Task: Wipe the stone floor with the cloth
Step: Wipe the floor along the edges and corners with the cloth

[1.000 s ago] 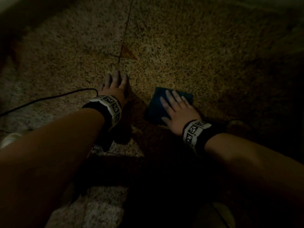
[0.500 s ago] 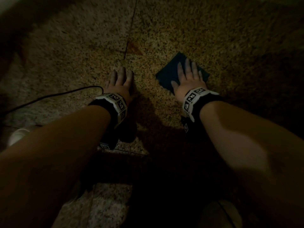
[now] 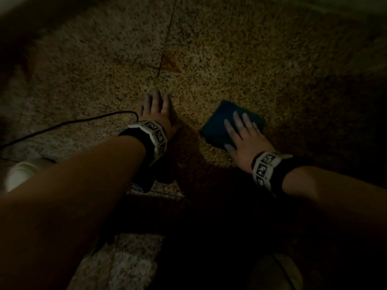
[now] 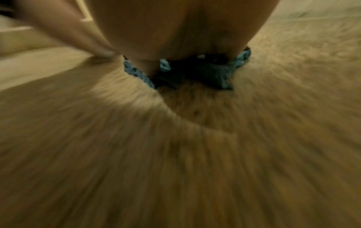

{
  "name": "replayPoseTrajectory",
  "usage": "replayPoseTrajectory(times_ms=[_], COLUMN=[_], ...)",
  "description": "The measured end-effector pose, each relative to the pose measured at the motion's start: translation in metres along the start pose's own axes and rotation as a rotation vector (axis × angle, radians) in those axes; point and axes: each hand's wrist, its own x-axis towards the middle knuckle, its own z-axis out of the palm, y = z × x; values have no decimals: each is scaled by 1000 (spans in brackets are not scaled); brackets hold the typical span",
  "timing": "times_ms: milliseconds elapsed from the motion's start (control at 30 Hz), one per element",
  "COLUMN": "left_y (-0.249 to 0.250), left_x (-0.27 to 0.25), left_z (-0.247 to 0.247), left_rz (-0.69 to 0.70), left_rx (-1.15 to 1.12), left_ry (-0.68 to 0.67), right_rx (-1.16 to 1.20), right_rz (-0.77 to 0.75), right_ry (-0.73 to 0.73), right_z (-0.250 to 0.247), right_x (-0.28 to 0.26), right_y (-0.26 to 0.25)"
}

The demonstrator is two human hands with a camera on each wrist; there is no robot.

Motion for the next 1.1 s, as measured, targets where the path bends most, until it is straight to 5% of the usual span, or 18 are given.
replayPoseTrajectory(times_ms=[400, 733, 1100], left_y=[25, 22, 29], left_x=[0, 4, -3], left_z=[1, 6, 1], left_rz=[66, 82, 119], left_rx=[88, 91, 65], left_ry=[-34, -23, 32], right_rx=[195, 222, 73], right_rz=[183, 293, 141], right_ry=[66, 127, 152], right_z=[5, -49, -17], right_x=[10, 58, 26], right_y=[-38, 14, 17])
